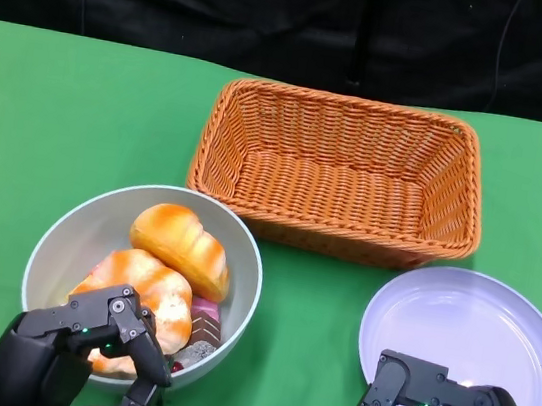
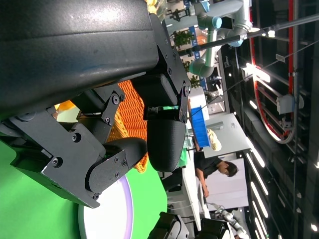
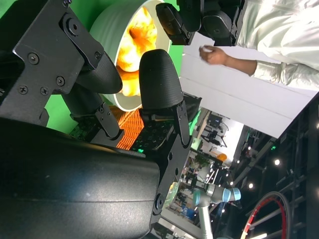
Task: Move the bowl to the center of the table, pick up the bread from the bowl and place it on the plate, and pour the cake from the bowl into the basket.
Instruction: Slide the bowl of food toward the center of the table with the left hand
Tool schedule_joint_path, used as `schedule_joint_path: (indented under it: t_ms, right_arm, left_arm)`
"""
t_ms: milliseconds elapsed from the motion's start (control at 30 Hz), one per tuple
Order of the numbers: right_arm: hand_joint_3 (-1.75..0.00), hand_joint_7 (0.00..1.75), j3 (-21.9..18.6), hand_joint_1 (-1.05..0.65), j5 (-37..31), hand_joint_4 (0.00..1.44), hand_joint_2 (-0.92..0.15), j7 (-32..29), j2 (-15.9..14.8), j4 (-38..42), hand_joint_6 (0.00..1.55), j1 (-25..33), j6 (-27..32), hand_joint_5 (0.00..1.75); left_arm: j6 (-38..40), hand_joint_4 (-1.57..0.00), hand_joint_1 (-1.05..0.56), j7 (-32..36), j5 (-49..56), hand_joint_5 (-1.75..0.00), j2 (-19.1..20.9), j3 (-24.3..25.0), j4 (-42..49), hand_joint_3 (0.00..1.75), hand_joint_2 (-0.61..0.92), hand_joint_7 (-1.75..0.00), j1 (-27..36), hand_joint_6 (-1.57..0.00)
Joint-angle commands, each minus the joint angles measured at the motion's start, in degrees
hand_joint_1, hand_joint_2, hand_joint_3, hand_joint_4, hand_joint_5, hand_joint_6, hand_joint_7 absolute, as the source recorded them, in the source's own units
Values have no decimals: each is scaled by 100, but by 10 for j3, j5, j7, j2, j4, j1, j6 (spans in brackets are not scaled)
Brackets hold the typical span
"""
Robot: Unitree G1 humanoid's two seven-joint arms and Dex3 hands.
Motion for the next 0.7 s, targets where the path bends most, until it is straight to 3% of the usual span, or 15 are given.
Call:
schedule_joint_path:
  t_ms: [33, 700]
  right_arm:
    - [-175, 142, -2, 6, 6, 99, -12, -4, 0, 1, 93, -2, -6, 175]
    - [-175, 145, 1, 8, 18, 99, -14, 0, -1, 16, 92, -6, -14, 175]
  left_arm:
    - [-6, -86, -13, -4, -9, -161, 7, 6, 5, 114, 53, -127, 1, -88]
    - [-1, -88, -13, -6, -16, -157, 9, 11, 0, 111, 56, -124, -4, -89]
